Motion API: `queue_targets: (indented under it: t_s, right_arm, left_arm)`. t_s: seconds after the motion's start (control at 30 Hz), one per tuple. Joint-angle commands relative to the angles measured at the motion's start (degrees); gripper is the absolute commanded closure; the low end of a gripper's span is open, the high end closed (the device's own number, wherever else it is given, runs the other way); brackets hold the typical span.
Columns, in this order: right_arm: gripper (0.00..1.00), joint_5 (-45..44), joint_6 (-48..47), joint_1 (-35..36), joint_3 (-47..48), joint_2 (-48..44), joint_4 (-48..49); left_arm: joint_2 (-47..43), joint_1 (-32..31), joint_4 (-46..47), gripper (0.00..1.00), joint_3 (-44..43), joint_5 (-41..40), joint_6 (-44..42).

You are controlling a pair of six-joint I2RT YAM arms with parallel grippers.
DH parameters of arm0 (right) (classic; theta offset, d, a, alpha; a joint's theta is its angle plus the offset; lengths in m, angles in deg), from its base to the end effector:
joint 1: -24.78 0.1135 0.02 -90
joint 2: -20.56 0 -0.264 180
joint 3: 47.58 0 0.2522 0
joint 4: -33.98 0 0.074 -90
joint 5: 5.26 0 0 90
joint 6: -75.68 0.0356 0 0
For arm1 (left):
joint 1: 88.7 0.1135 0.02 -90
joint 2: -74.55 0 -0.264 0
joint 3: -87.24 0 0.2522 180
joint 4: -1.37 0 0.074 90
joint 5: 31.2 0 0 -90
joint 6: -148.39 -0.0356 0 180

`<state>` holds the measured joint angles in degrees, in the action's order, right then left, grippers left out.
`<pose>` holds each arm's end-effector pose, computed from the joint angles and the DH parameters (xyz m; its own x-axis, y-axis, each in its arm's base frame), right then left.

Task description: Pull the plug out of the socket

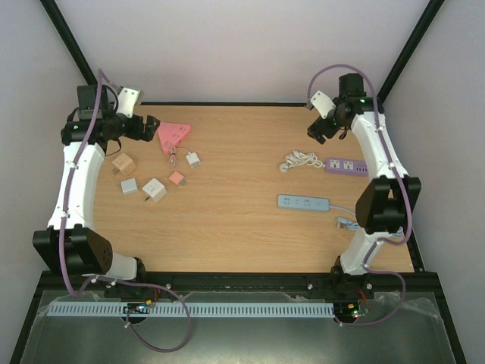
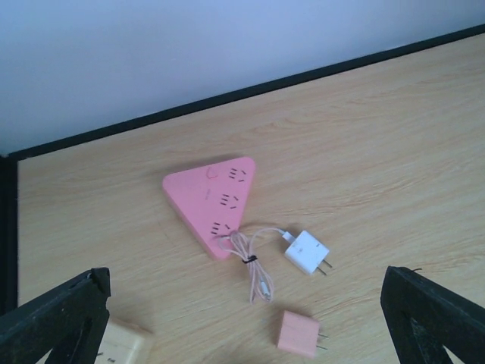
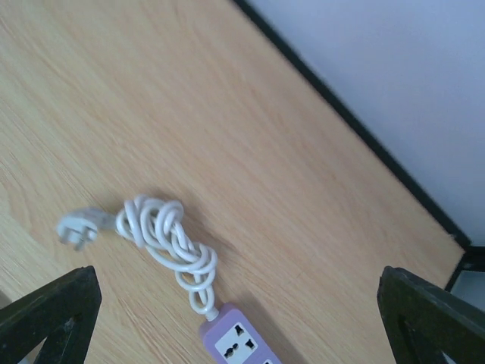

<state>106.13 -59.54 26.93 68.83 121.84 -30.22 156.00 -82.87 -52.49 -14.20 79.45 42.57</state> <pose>0.3845 0.0274 0.3573 -0.3375 -0.6741 -0.6571 -0.7287 0.6290 -0.2709 0.3065 0.0187 0.4010 -0.4799 0.2074 -0.8524 0.3400 0.9397 0.0373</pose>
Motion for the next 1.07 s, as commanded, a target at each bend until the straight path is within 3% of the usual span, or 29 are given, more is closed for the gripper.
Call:
queue_targets:
  t_s: [0.0,0.3,0.6,0.77,1.03]
  right_arm:
    - [0.02,5.53,10.45,0.15,-3.15,-11.29,3.58]
    - [0.02,10.36,30.86,0.14,-30.52,-35.18,26.03]
    - [0.02,11.02,38.27,0.15,-50.39,-41.51,32.43]
    - [0.02,12.15,39.84,0.18,-55.34,-43.21,34.75]
    - [0.02,12.34,40.42,0.16,-59.24,-46.74,35.57]
  left_arm:
    - [-1.54,0.32,-2.2,0.0,-0.32,-5.39,2.89]
    - [-10.68,0.75,3.35,0.0,14.93,-12.74,4.56]
    - [-19.76,4.04,5.98,0.0,31.21,-11.12,2.01]
    - [-21.07,4.88,8.32,0.0,36.82,-12.18,1.93]
    - [-21.61,5.79,9.38,0.0,37.39,-9.5,2.62]
